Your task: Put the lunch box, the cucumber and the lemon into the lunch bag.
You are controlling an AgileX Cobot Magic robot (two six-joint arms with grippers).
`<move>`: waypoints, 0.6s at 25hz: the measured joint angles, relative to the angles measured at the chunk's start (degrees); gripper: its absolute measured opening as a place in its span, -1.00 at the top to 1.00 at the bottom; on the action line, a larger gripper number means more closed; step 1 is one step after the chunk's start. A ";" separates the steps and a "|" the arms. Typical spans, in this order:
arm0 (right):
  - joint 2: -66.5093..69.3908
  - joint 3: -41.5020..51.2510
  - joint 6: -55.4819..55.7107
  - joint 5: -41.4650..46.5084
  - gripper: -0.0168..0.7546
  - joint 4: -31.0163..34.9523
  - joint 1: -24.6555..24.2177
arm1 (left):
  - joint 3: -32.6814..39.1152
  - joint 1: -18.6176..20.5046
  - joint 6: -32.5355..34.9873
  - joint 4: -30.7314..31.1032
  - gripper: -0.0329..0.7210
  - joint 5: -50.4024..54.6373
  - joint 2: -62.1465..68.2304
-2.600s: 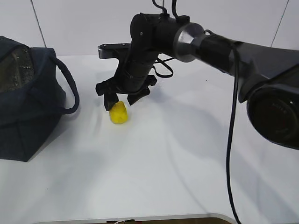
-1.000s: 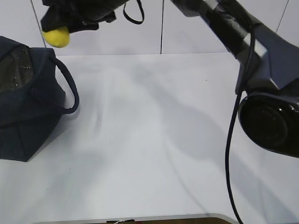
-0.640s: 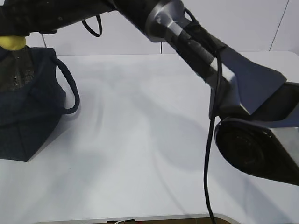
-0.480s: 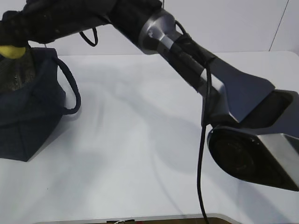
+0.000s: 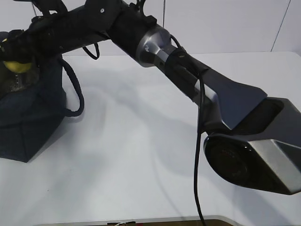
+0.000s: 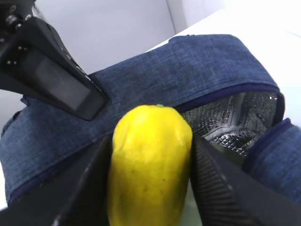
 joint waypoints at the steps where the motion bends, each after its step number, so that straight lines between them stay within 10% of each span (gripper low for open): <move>1: 0.00 0.00 -0.27 0.10 -0.19 0.00 0.00 | 0.00 0.00 0.00 0.00 0.95 0.00 0.00; 15: 0.00 -4.53 5.96 9.78 -0.55 -13.72 0.00 | 0.00 -2.91 0.27 0.09 0.95 0.00 0.00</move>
